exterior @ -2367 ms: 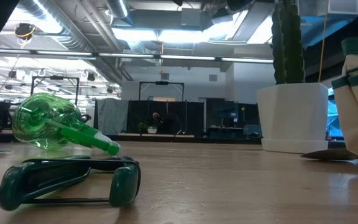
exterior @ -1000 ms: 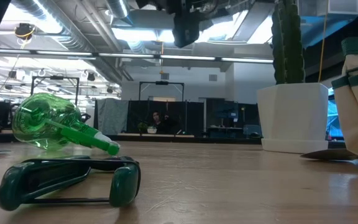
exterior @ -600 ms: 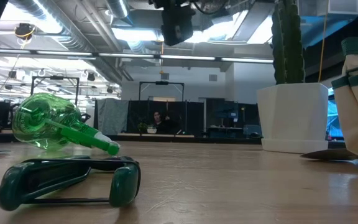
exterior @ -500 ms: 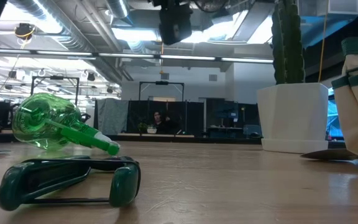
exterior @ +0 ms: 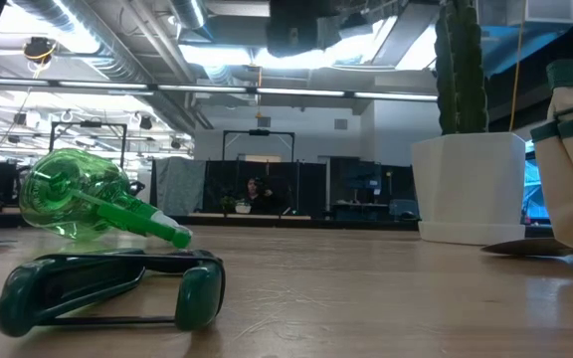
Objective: Pick & Place Garden tools in Gardening bag
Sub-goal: Put the hand rake into the side pocket of the white bag
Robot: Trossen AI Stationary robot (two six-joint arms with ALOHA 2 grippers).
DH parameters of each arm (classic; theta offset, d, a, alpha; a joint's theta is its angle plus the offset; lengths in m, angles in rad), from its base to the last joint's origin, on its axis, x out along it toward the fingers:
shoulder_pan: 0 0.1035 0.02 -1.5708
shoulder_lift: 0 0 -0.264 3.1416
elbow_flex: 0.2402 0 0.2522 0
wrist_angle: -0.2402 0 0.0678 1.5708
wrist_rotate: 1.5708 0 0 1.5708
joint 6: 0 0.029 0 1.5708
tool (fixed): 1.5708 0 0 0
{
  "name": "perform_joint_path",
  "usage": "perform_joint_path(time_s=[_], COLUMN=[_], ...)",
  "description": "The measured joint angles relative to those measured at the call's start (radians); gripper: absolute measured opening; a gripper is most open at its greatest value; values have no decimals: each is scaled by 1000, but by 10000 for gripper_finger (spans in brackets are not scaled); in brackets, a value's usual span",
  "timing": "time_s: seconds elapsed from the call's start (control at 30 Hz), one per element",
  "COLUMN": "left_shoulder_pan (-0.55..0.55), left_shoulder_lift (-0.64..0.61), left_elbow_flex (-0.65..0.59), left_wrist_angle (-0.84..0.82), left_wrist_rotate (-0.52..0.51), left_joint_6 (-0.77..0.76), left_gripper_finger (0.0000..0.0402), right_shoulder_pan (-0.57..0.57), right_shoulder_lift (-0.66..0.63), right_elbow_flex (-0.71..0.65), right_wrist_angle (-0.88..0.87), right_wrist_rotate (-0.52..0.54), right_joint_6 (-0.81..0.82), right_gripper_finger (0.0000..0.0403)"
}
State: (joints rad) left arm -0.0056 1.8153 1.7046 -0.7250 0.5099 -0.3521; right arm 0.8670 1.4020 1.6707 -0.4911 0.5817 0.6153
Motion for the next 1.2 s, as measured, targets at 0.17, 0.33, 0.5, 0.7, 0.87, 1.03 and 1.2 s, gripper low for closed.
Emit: perform_joint_path(time_s=[0.17, 0.33, 0.5, 0.7, 0.87, 1.03, 1.2], left_shoulder_pan=[-24, -48, -65, -80, -87, -98, -107], left_shoulder_lift=[1, 2, 19, 61, 100, 116, 115], left_elbow_flex=[0, 0, 0, -1, -1, -1, -1], left_wrist_angle=[91, 105, 125, 148, 174, 186, 197], left_wrist_rotate=[-74, -192, -291, -313, -317, -375, -556], left_joint_6=[-116, -203, -305, -368, -406, -417, -413], left_gripper_finger=[184, 184, 184, 184, 184, 184, 184], right_shoulder_pan=[23, 21, -5, -24, -16, 16, 24], right_shoulder_lift=[-153, -263, -273, -321, -448, -579, -633], right_elbow_flex=[-350, -731, -989, -1113, -1144, -1143, -1143], right_wrist_angle=[390, 989, 1409, 1426, 1153, 831, 591], right_wrist_rotate=[-49, -222, -381, -407, -270, -31, 207], right_joint_6=[-49, -67, -46, -22, -38, -66, 39], right_gripper_finger=[5, 5, 5, 5, 5, 5, 5])
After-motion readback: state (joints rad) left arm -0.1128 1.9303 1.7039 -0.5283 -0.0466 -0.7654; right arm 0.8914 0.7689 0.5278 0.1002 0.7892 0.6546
